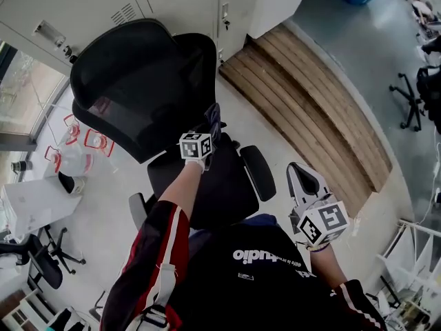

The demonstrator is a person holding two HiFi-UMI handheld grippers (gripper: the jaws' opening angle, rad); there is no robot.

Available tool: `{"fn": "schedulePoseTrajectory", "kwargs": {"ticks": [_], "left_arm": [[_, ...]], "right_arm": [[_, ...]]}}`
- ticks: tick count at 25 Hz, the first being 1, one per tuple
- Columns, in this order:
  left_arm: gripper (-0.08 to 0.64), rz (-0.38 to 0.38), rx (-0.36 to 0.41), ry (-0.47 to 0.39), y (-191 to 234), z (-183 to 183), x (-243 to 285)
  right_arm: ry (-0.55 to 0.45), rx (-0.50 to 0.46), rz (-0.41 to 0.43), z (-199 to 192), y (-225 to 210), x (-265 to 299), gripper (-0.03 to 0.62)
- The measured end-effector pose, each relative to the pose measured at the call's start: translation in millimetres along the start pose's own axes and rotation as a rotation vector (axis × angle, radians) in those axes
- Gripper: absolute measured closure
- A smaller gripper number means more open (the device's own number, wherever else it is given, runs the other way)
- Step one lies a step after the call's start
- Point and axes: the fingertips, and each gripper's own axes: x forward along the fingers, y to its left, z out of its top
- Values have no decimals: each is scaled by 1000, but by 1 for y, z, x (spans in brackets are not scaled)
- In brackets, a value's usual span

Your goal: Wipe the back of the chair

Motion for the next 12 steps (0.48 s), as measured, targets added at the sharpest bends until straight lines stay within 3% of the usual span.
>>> {"fn": "schedulePoseTrajectory", "kwargs": {"ticks": [12], "left_arm": [[506, 121, -82, -60, 66, -2, -74]], "right_arm": [[21, -49, 98, 8, 61, 25, 578]]}}
